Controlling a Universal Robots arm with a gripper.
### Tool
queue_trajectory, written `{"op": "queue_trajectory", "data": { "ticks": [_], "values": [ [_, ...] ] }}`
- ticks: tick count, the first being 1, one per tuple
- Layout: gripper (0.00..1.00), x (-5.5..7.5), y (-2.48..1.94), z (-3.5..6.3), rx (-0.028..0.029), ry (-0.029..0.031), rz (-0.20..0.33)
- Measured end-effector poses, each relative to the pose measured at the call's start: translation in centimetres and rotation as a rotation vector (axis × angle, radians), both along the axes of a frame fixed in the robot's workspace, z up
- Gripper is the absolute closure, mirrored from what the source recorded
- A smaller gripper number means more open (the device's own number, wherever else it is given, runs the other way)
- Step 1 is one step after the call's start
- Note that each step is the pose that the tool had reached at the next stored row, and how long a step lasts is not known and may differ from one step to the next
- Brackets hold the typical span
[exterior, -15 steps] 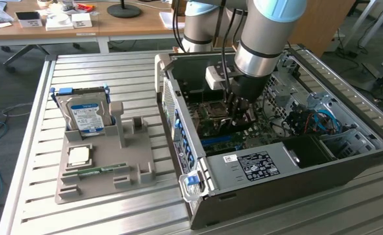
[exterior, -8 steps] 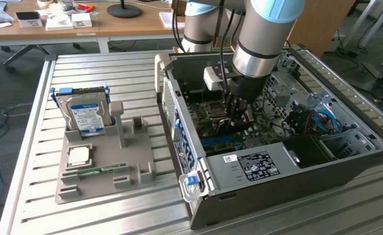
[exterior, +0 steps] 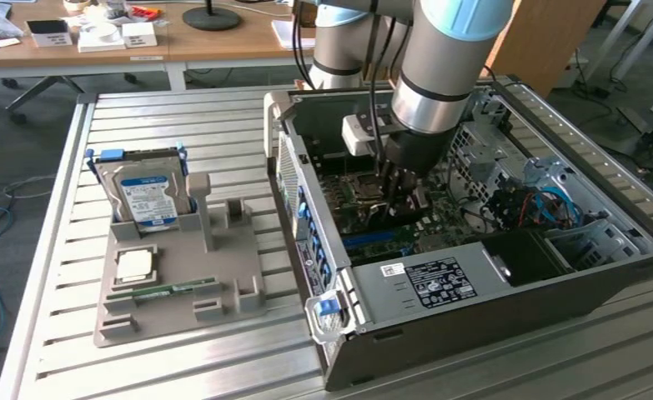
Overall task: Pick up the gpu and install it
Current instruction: 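Insert the gpu into the slot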
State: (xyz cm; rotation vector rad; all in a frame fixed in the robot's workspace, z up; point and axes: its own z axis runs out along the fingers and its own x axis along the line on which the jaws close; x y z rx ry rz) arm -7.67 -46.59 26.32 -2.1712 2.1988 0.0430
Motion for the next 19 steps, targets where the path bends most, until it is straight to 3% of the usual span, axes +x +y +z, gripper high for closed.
{"op": "queue_trajectory", "data": {
  "ticks": [19],
  "values": [
    [0.73,-0.56,0.01,-0.52,-0.0009,-0.0001,0.000]
  ]
}}
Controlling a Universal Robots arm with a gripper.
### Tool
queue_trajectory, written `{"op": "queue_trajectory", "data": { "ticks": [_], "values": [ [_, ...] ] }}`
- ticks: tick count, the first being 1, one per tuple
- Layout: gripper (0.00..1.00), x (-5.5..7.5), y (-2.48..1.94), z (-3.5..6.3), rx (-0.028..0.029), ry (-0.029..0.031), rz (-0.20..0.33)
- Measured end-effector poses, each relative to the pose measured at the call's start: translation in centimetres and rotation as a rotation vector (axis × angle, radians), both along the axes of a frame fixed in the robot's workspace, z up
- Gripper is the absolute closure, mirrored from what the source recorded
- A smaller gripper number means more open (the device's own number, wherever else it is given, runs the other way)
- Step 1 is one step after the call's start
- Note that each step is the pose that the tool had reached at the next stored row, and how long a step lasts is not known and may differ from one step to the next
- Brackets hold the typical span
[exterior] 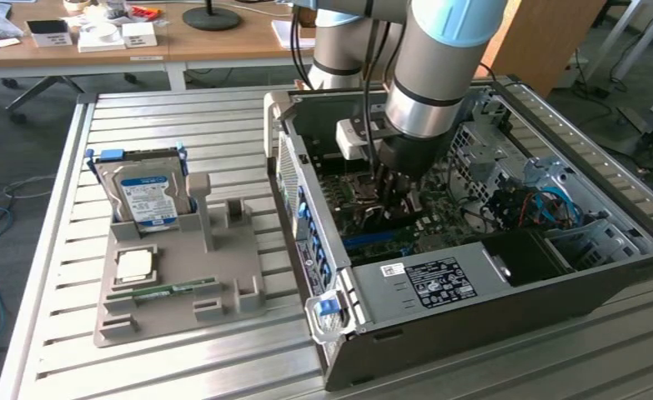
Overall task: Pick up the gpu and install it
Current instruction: 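Insert the gpu into the slot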
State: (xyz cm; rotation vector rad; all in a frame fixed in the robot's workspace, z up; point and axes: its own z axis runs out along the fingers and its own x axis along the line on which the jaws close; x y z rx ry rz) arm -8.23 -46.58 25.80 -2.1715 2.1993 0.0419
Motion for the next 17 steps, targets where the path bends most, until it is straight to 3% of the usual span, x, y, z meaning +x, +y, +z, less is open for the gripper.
{"op": "queue_trajectory", "data": {
  "ticks": [13,17],
  "values": [
    [0.73,-0.09,0.01,-0.31,-0.0008,-0.0001,-0.002],
    [0.73,-0.09,0.01,-0.31,-0.0176,0.0000,-0.014]
  ]
}}
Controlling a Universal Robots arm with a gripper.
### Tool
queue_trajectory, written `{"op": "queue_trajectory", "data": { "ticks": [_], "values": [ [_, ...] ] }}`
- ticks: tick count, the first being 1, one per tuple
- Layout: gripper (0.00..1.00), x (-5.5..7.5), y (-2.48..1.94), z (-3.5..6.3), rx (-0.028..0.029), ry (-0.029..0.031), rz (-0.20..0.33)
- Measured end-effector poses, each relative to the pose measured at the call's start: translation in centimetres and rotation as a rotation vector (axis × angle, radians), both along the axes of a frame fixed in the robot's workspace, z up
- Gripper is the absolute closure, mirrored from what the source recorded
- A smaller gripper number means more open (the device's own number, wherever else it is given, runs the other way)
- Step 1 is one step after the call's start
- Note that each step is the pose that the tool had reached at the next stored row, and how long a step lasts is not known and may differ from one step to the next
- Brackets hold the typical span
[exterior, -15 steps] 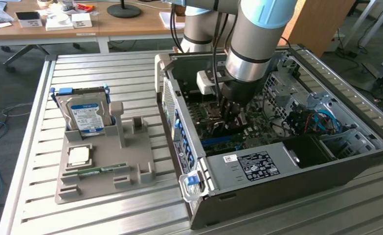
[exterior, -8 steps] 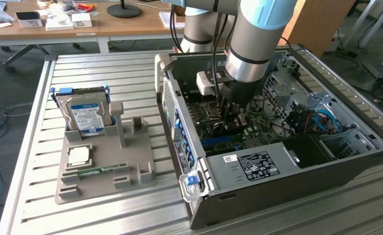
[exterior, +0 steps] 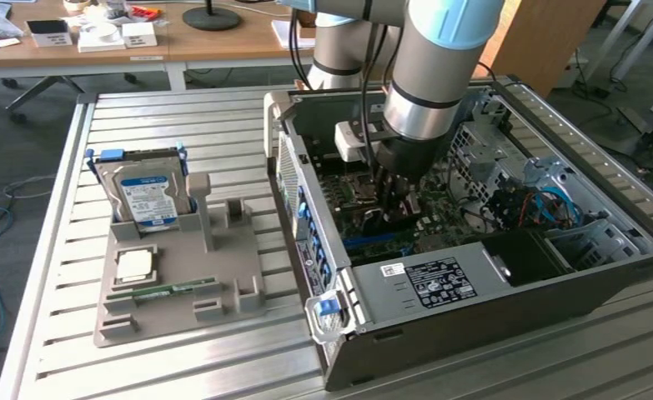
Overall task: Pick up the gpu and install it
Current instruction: 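Insert the gpu into the slot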
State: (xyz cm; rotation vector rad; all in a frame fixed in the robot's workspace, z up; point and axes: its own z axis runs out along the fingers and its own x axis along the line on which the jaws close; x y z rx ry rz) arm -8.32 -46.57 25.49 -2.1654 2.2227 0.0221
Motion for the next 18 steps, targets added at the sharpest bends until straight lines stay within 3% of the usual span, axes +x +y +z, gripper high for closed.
{"op": "queue_trajectory", "data": {
  "ticks": [18],
  "values": [
    [0.73,0.06,0.27,-0.10,-0.0011,0.0000,-0.001]
  ]
}}
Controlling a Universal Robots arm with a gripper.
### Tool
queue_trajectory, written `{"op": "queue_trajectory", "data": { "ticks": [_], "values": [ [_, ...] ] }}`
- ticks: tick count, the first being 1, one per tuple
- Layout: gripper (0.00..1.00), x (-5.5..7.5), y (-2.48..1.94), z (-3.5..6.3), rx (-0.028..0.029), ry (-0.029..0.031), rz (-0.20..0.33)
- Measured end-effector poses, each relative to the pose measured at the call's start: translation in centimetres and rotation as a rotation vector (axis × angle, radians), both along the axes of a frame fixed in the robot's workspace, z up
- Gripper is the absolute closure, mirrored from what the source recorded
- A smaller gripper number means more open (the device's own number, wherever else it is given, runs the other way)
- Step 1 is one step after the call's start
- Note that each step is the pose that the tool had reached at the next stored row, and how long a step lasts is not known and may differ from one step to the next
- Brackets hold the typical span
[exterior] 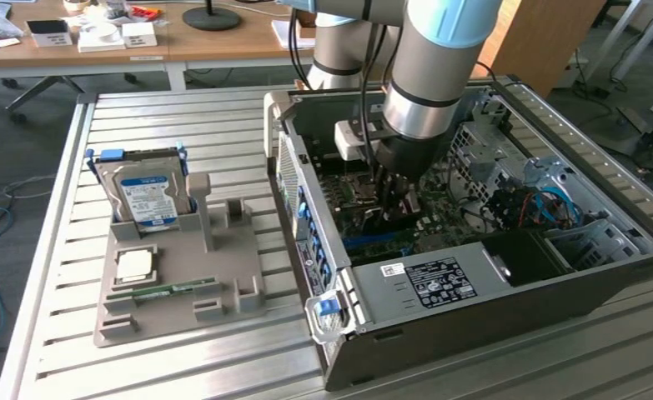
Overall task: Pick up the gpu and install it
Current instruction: 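Insert the gpu into the slot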
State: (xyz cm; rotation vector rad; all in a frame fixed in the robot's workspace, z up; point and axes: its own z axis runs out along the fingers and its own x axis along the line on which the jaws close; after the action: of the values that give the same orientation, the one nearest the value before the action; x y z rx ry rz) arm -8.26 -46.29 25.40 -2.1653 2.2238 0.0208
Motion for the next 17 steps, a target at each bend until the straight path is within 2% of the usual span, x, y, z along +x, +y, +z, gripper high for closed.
{"op": "queue_trajectory", "data": {
  "ticks": [17],
  "values": [
    [0.73,-0.07,0.00,-0.29,-0.0003,-0.0001,0.000]
  ]
}}
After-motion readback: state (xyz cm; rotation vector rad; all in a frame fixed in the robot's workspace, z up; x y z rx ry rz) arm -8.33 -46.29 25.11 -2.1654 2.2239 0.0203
